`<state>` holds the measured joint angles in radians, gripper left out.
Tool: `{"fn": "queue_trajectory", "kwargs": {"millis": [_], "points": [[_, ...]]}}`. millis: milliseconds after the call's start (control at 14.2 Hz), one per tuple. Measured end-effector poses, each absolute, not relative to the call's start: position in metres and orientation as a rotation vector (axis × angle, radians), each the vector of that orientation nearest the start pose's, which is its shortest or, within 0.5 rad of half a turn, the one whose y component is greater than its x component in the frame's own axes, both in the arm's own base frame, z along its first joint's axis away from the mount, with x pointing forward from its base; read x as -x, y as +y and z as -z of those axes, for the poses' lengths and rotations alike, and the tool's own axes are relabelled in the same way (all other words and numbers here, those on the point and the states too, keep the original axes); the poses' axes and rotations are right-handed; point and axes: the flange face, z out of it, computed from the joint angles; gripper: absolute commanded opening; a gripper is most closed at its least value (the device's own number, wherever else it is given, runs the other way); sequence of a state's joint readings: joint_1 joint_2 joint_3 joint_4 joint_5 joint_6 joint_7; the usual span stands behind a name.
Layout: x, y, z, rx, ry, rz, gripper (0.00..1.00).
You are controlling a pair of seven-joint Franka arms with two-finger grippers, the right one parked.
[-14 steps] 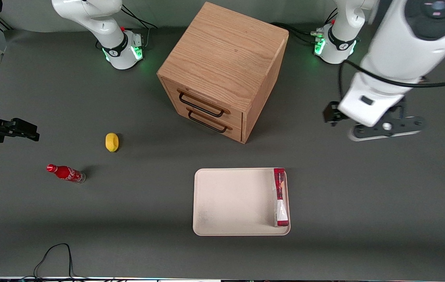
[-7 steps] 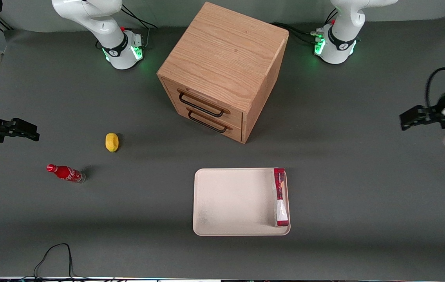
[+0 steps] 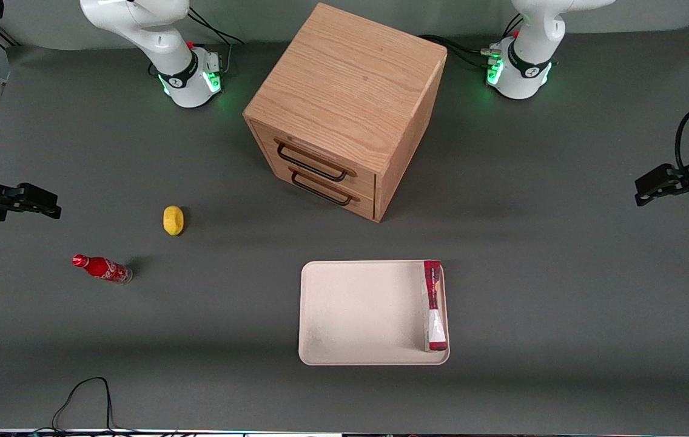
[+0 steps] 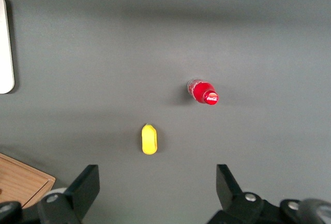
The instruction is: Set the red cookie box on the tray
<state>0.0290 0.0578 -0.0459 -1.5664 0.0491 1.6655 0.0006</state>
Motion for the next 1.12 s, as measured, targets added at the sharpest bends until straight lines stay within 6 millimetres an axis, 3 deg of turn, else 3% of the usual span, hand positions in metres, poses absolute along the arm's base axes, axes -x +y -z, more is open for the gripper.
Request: {"fn": "queue_trajectory", "kwargs": {"millis": [492,1124], "points": [[-0.556,-0.009,-0.617,3.131,0.006,0.086,1.0],[-0.55,-0.01,-0.611,3.171,-0.03,0.002,1.0]]}}
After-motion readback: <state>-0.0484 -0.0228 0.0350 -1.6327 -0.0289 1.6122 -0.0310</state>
